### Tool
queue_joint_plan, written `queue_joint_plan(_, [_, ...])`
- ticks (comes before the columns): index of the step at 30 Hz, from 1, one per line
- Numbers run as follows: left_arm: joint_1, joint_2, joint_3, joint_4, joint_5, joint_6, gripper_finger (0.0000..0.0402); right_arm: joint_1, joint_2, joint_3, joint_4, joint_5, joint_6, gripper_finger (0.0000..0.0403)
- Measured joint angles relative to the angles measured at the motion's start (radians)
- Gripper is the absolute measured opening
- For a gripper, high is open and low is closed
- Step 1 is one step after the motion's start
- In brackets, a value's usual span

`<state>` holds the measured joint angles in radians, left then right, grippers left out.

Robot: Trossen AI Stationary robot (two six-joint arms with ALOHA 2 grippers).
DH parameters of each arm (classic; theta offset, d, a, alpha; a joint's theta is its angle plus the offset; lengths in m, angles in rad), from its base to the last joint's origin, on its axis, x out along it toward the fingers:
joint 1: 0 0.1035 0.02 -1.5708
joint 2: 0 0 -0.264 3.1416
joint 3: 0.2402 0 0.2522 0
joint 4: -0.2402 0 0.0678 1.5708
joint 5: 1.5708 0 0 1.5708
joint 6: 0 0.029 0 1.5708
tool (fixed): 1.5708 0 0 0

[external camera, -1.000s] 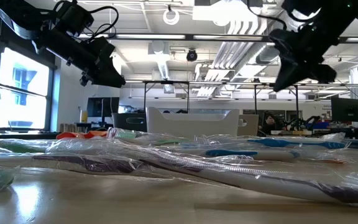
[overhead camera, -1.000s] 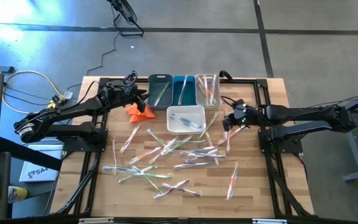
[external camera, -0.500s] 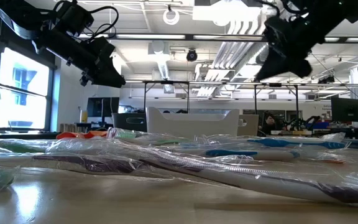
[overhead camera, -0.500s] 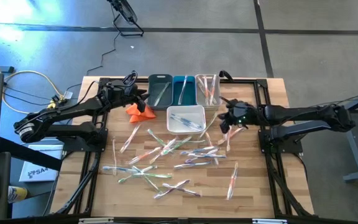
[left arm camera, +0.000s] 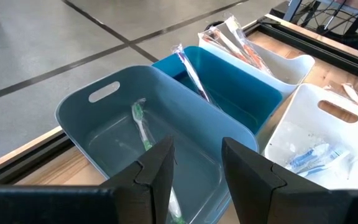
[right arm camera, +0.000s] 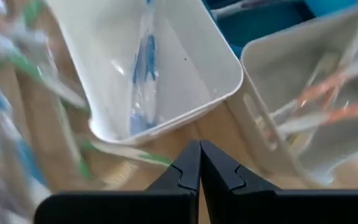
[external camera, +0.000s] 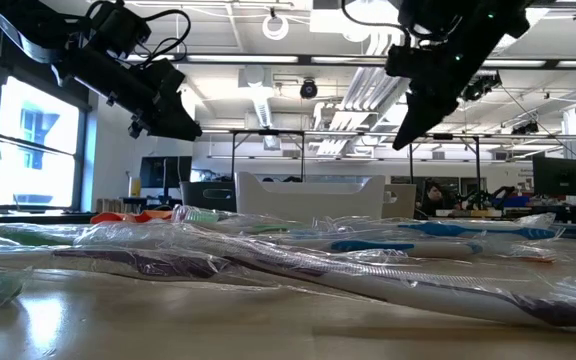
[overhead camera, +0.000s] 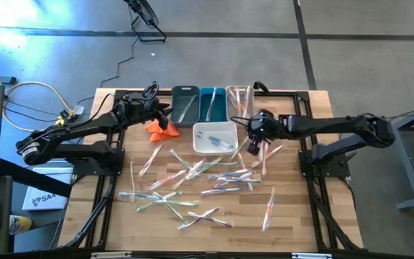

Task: Pick & Place Toothbrushes
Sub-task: Put the green toothbrush into the dark blue bin

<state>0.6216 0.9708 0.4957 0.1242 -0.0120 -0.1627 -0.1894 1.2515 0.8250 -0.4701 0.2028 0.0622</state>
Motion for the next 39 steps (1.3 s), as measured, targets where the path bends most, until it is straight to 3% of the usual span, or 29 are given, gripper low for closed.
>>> queue_joint_plan(5, [0.000,0.000,0.000,0.000,0.000,0.000,0.0133,-0.031,0.029,0.003,0.018,0.003,-0.244,0.0002])
queue_joint_plan(18, [0.000,0.000,0.000,0.000,-0.001,0.000,0.0133,-0.095,0.051,-0.003,0.047,-0.003,-0.231,0.0008])
queue_joint_plan(31, [0.000,0.000,0.000,0.000,0.000,0.000,0.0133,-0.080,0.174,-0.005,0.063,-0.061,-0.247,0.0146])
queue_joint_plan(39, [0.000,0.000,0.000,0.000,0.000,0.000,0.0133,-0.079,0.297,-0.005,0.054,-0.103,-0.271,0.0169])
